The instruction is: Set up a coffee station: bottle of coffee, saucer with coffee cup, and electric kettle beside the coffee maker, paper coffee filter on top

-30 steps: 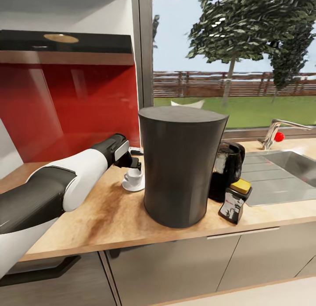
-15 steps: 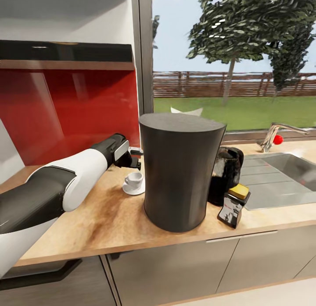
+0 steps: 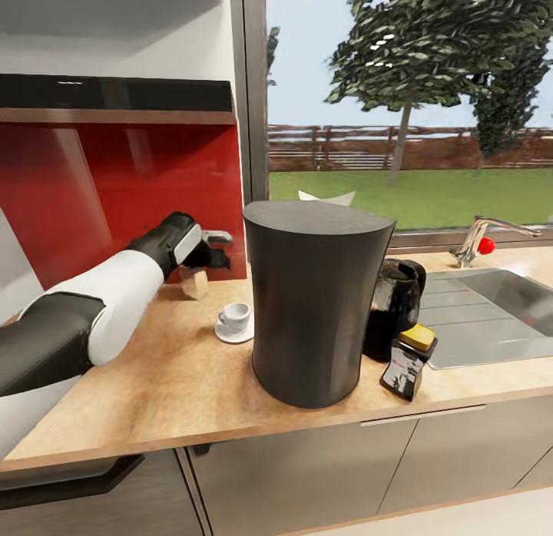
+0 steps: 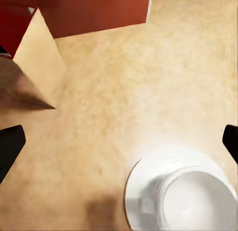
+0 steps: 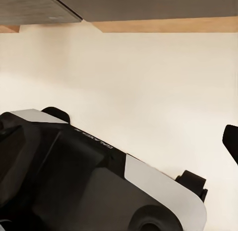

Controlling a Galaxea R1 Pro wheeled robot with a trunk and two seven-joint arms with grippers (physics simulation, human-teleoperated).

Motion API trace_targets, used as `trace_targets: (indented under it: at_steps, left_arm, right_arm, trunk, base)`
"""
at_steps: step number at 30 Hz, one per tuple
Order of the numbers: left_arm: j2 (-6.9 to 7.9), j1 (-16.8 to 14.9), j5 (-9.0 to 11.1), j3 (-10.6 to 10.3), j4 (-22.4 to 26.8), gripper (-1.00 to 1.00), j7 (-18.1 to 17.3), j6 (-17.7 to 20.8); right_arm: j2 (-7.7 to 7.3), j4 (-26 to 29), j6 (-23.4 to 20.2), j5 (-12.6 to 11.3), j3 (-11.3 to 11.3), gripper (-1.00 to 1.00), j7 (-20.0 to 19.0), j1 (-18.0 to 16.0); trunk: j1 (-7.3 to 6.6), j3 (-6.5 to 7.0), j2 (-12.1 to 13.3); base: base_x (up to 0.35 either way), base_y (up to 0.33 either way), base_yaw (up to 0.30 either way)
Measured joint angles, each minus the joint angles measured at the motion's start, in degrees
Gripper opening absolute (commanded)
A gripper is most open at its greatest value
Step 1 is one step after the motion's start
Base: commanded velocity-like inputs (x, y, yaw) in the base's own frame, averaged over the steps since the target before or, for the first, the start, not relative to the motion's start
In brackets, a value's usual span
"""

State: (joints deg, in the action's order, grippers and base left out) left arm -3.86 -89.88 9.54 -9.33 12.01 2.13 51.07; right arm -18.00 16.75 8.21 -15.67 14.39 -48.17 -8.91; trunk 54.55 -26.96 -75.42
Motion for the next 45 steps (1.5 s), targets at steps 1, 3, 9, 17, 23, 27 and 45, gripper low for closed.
trace_targets:
  at_steps: [1,3,9,17,23,27,45]
  left_arm:
    - [0.57,0.0,0.0,0.8,1.3,1.0,0.0,0.0]
    - [1.81,0.0,0.1,4.1,4.3,1.0,-0.1,0.1]
    - [3.1,0.0,0.4,9.6,8.4,1.0,-0.1,0.1]
    - [4.05,7.2,0.4,10.5,33.6,1.0,-0.3,6.2]
    - [4.15,14.4,0.2,10.5,43.8,1.0,-0.4,6.8]
    - [4.02,14.7,0.2,10.5,44.2,1.0,-0.4,6.8]
    - [3.92,15.0,0.2,10.4,44.3,1.0,-0.4,6.8]
  right_arm:
    - [-0.01,0.0,0.0,0.0,0.0,1.0,0.0,0.0]
    - [0.0,0.0,0.0,0.0,0.0,1.0,0.0,0.0]
    - [0.01,0.0,0.0,0.0,0.0,1.0,0.0,0.0]
    - [-0.02,0.0,0.0,0.0,0.0,1.0,0.0,0.0]
    - [-0.03,0.0,0.0,0.0,0.0,1.0,0.0,0.0]
    - [-0.03,0.0,0.0,0.0,0.0,1.0,0.0,0.0]
    - [-0.04,0.0,0.0,0.0,0.0,1.0,0.0,0.0]
  trunk:
    - [0.0,0.0,0.0]
    - [0.0,0.0,0.0]
    - [0.0,0.0,0.0]
    - [0.0,-0.01,0.0]
    - [0.03,0.0,0.0]
    - [0.03,0.0,0.0]
    - [0.03,0.0,0.0]
  base:
    - [0.0,0.0,0.0]
    - [0.0,0.0,0.0]
    - [0.0,0.0,0.0]
    - [0.0,0.0,0.0]
    - [-0.164,0.0,0.0]
    - [-0.305,0.0,0.0]
    - [-0.202,0.0,0.0]
